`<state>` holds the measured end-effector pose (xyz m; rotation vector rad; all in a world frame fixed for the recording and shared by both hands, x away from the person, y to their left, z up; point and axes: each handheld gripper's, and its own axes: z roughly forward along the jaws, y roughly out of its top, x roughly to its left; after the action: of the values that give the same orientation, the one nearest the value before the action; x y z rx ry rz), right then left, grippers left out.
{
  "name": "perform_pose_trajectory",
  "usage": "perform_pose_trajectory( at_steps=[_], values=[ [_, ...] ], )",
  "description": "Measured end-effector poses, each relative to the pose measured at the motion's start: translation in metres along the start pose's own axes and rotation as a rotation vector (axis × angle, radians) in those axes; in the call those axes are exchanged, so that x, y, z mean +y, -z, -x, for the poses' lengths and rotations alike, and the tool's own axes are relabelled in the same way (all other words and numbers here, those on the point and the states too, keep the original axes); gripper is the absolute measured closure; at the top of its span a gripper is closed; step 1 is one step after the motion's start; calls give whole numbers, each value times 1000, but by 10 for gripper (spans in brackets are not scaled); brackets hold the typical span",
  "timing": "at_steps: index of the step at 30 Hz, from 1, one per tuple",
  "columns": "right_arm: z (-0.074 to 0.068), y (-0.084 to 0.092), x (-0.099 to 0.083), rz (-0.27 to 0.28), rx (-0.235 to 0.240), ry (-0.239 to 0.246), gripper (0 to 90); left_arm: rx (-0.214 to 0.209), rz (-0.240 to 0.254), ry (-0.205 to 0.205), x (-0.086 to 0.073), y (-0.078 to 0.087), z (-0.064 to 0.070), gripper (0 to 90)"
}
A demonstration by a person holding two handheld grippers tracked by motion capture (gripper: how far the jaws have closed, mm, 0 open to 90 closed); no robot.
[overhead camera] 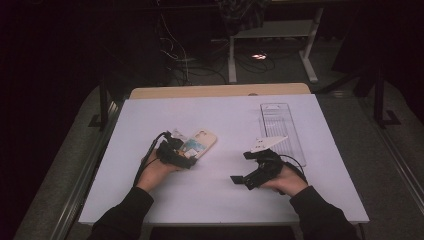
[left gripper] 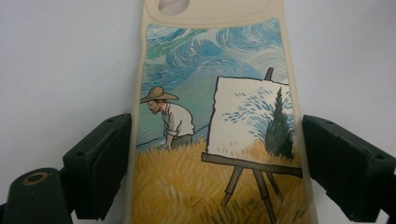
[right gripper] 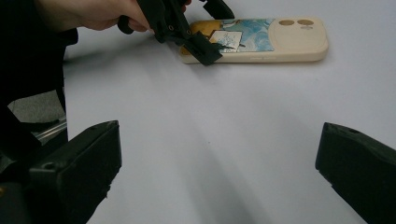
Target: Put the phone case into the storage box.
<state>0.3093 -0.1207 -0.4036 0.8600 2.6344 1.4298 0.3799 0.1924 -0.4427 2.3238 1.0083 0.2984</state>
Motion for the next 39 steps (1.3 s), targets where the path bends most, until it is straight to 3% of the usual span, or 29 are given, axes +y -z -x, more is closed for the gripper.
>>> perform_pose_trajectory(
  at_steps=[12, 16, 23, 25, 31, 39],
  values=[
    [0, 0, 0, 2, 2, -2, 0, -35, 33, -15, 6, 13, -4, 120],
    [0, 0, 0, 1, 2, -2, 0, -40, 43, -40, 10, 19, -2, 120],
    [0, 0, 0, 2, 3, 0, 0, -72, 52, -50, 13, 28, -3, 120],
    [0, 1, 0, 0, 3, 1, 0, -70, 41, -75, 16, 34, -6, 120],
    [0, 1, 0, -4, 8, 4, 0, -107, 73, -76, 23, 49, -11, 120],
    [5, 5, 4, 1, 9, 8, 0, -151, 71, -110, 29, 62, -17, 119]
  ],
)
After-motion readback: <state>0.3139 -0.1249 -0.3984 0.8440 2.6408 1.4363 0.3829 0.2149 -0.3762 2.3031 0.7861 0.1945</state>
